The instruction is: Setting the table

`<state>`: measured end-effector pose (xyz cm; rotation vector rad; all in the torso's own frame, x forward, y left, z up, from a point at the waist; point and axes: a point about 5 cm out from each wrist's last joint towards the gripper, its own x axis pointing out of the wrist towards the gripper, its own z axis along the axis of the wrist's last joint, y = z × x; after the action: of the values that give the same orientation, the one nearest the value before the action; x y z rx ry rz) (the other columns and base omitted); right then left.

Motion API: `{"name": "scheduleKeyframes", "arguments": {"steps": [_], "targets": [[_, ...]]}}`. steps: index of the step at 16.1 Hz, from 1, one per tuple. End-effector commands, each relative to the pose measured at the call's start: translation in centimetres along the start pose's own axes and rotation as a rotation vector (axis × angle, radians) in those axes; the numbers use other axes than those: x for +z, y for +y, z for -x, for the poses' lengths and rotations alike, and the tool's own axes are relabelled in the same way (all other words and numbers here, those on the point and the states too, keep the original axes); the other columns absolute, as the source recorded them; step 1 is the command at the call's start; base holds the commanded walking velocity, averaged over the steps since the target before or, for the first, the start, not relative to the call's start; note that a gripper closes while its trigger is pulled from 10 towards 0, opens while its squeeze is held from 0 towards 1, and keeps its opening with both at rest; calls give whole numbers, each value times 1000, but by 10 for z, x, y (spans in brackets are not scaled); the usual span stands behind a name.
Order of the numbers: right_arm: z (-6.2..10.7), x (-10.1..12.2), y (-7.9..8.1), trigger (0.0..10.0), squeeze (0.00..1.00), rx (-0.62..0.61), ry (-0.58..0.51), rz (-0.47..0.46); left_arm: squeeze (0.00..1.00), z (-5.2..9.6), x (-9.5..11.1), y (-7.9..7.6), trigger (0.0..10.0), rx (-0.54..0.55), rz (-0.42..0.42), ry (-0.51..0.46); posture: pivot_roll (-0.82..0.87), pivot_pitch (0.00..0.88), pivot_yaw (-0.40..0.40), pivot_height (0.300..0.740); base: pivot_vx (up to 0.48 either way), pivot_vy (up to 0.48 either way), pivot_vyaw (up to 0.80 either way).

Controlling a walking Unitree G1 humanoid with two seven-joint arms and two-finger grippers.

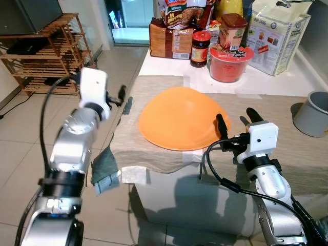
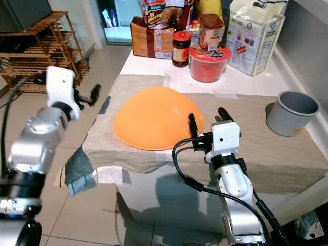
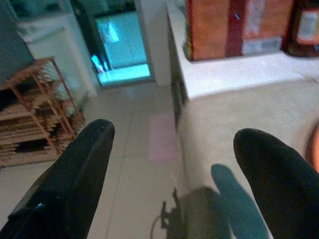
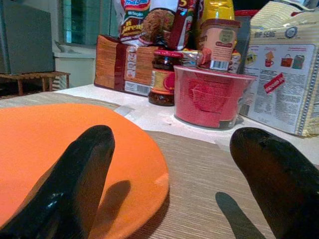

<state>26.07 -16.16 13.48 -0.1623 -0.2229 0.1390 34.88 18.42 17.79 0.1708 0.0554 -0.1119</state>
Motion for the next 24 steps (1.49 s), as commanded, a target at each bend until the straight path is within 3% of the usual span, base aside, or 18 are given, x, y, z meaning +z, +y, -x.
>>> {"name": "scheduleKeyframes", "arguments": {"steps": [1,3,4,6,8,10,14,15,17,18,20,24], "targets": [[-1,3,0,10000,0,6,-4,9,0,2,-5,-6,10000,-23,43,12,-132,0,60,736,0,0,0],[0,4,0,10000,0,5,-4,8,0,5,-13,-18,10000,-85,250,59,-133,0,60,736,0,0,0],[0,4,0,10000,0,5,-3,9,1000,6,-13,-21,10000,-100,301,63,-136,0,62,736,0,0,0],[0,3,-2,10000,0,2,0,13,1000,8,-6,-28,10000,-136,424,42,-137,0,62,736,0,0,0],[0,3,-2,10000,0,3,1,13,1000,9,-2,-26,10000,-136,418,24,-136,0,58,736,0,0,0],[-1,3,-2,10000,0,7,1,14,1000,11,5,-23,10000,-163,475,28,-132,0,54,736,0,0,0],[-1,3,-1,10000,0,12,1,14,984,12,3,-17,10000,-265,562,120,-130,0,56,736,0,0,0],[-1,3,-1,10000,0,12,2,13,0,13,3,-16,10000,-338,618,179,-129,0,62,736,0,0,0],[-1,2,0,10000,0,12,0,11,0,15,10,-20,10000,-410,650,188,-129,0,64,736,0,0,0],[-1,2,0,10000,0,11,0,10,0,15,14,-22,10000,-415,607,169,-129,0,64,736,0,0,0],[-1,1,0,10000,0,12,1,10,0,17,15,-26,10000,-444,616,167,-129,0,64,736,0,0,0],[0,0,0,10000,0,15,5,11,0,24,22,-32,10000,-543,682,182,-130,0,62,736,0,0,0]]}}
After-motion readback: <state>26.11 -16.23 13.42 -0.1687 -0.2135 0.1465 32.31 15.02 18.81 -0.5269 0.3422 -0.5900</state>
